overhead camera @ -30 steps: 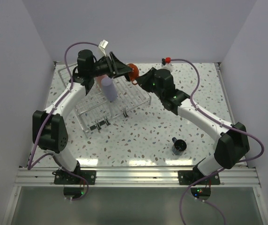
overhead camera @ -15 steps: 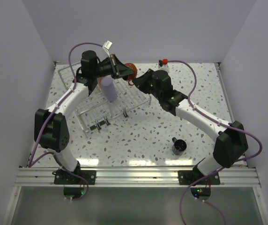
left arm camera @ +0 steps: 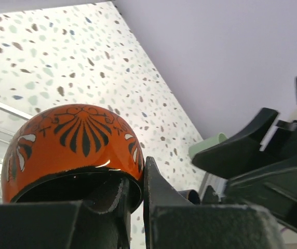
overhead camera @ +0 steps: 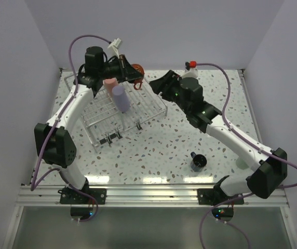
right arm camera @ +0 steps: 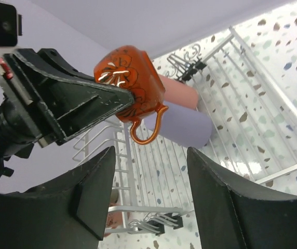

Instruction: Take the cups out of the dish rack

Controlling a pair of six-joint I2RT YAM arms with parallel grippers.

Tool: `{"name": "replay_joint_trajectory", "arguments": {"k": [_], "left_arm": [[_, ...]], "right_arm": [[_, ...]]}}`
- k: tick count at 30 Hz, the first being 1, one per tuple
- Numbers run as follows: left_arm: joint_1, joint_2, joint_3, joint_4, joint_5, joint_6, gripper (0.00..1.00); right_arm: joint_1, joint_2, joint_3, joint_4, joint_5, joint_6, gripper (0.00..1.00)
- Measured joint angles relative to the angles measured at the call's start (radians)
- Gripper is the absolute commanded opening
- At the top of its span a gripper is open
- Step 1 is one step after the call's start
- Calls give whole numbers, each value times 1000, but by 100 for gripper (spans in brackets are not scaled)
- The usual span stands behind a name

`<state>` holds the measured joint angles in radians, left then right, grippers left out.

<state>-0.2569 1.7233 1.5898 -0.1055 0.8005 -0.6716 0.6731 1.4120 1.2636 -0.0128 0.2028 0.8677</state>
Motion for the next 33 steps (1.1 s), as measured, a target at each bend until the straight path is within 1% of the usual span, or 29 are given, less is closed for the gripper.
{"name": "replay_joint_trajectory", "arguments": {"k": [4, 6, 10, 12, 16, 18, 22, 24, 26, 30, 33], "left_arm": [[27, 0, 100, -166, -59, 166, 0], [42, 1, 200, -280, -113, 291, 0], [82, -27, 337, -413, -240, 503, 0], [124, -74, 364, -486, -302, 604, 0], [286, -146, 372, -601, -423, 735, 0], [362, -180, 361, -660, -494, 803, 0], [464, -243, 296, -784, -591, 918, 0], [530, -264, 258, -862, -602, 966, 0], [619, -277, 217, -930, -609, 1015, 0], [779, -292, 109, -1029, -631, 1102, 0], [858, -332, -26, -1082, -637, 1166, 0]], "right_arm": [[0, -53, 12, -32, 22, -63, 61], [0, -58, 32, -51, 25, -101, 61], [0, -58, 49, -84, 36, -162, 62], [0, -58, 50, -104, 42, -191, 62], [0, -58, 51, -134, 42, -241, 62], [0, -57, 56, -150, 40, -262, 62], [0, -48, 85, -163, 23, -298, 62], [0, -37, 103, -163, 8, -313, 63], [0, -27, 113, -163, -10, -325, 63], [0, -7, 117, -166, -38, -346, 63], [0, -1, 117, -176, -47, -363, 63]]}}
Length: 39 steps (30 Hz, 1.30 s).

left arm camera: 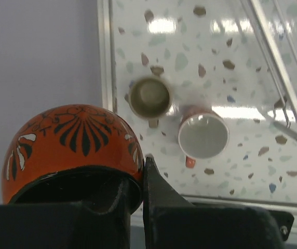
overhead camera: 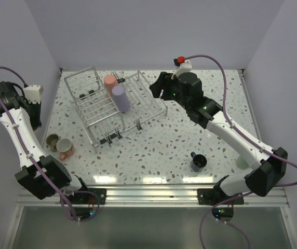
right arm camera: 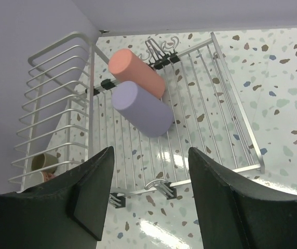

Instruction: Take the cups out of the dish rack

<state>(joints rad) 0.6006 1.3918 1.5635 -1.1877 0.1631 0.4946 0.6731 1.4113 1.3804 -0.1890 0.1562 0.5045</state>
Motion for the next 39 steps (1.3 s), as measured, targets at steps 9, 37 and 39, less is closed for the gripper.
{"name": "replay_joint_trajectory", "arguments": {"k": [9, 37, 39], "left_arm": [[196, -98, -300, -84, 29, 167, 0], [354, 98, -676, 161, 171, 283, 8], [354, 103, -676, 162, 176, 280, 11]], "right_arm": [[0, 0, 0, -5, -18, -42, 64], [0, 0, 0, -5, -9, -80, 64], [0, 0, 0, -5, -8, -80, 64]]}}
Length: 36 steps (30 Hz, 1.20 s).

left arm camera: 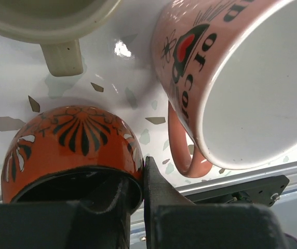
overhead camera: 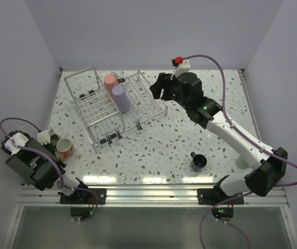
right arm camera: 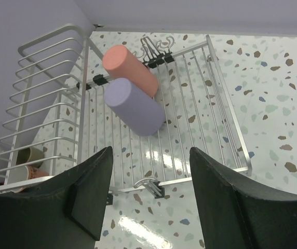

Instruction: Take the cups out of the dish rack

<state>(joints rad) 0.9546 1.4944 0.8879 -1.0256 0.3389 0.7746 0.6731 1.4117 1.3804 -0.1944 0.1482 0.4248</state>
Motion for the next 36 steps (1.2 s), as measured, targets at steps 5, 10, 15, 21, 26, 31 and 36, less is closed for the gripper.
{"name": "replay_joint_trajectory", "arguments": {"k": [5, 10, 15, 21, 26, 31, 36], "left_arm": [[1, 2, 0, 8, 7, -4, 31], [1, 2, 8, -1, 27, -4, 45], [1, -5, 82, -35, 33, -4, 50], [1, -31, 213, -109, 40, -3, 53], [1, -34, 382, -192, 70, -2, 53], [-6, -36, 589, -247, 144, -34, 55], [-122, -45, 744, -223, 164, -141, 58]], "right_arm": [[0, 0, 0, 0, 10, 0, 64], [0, 0, 0, 0, 17, 0, 65], [0, 0, 0, 0, 17, 0, 65], [0, 0, 0, 0, 17, -2, 67], [0, 18, 34, -21, 16, -22, 76], [-1, 142, 216, -103, -19, -84, 90], [-1, 401, 536, -218, -113, -172, 93]]}}
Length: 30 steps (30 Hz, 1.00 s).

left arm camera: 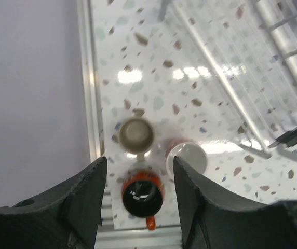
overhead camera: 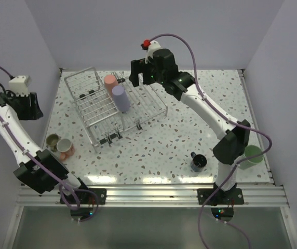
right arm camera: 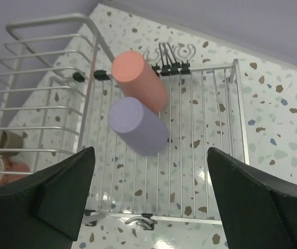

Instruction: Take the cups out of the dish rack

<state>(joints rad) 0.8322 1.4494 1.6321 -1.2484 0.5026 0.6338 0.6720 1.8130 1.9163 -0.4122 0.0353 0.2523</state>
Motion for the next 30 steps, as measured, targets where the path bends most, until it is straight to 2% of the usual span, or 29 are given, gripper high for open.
{"name": "replay_joint_trajectory", "arguments": {"k": [4, 8, 14, 22, 28, 30], "left_arm": [[-179, -5, 58, 37, 10, -118, 58], [-268, 0, 95, 53, 18, -192, 58], [-304, 9, 99, 58, 16, -232, 58], [-306, 13, 99, 57, 19, -234, 58], [-306, 36, 99, 57, 27, -234, 59], [-306, 43, 99, 57, 30, -234, 58]], "right_arm": [[1, 174, 156, -53, -36, -66, 91], [2, 325, 269, -82, -107, -115, 91], [23, 401, 278, -63, -170, -169, 92], [70, 505, 322, -4, -163, -217, 92], [82, 604, 357, 37, -97, -217, 88], [80, 622, 357, 46, -77, -213, 82]]}}
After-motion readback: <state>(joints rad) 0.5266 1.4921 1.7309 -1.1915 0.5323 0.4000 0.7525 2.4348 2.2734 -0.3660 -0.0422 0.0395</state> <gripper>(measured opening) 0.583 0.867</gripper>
